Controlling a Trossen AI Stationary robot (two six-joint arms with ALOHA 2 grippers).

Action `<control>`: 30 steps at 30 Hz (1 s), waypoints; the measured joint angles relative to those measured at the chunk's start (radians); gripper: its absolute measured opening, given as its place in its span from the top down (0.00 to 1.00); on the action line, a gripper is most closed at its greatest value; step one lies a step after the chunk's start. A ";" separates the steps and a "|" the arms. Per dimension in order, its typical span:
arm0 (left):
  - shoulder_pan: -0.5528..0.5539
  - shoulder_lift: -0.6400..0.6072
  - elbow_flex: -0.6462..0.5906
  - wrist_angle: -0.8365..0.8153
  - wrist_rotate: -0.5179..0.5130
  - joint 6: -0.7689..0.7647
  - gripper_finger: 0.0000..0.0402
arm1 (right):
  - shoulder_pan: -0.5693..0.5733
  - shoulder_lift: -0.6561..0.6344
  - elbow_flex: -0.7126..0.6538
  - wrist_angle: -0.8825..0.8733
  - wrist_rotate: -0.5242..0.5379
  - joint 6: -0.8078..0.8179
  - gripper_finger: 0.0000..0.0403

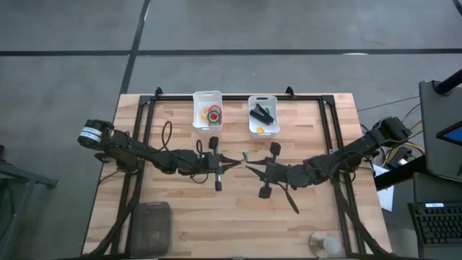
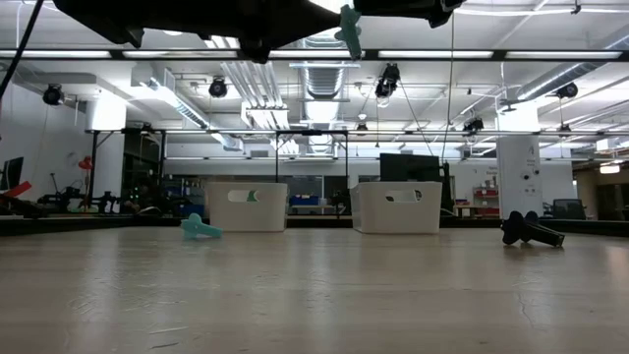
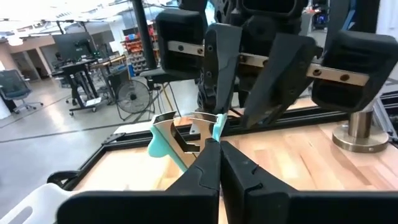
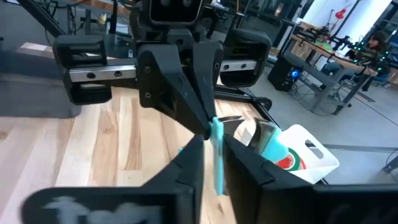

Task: Pick and place Stapler, Stapler remover, tape
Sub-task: Put the right blue staple remover into the black bin

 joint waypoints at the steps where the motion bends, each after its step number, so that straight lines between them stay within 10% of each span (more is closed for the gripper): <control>1: 0.000 0.000 0.000 0.000 -0.003 0.000 1.00 | 0.000 0.000 0.000 0.000 0.001 0.001 0.83; 18: -0.091 -0.120 -0.007 -0.334 -0.039 -0.186 1.00 | 0.107 -0.131 0.000 -0.238 0.015 0.109 0.49; 30: -0.354 -0.309 0.158 -1.087 0.007 -0.844 1.00 | 0.107 -0.116 -0.064 -0.364 0.011 0.311 0.50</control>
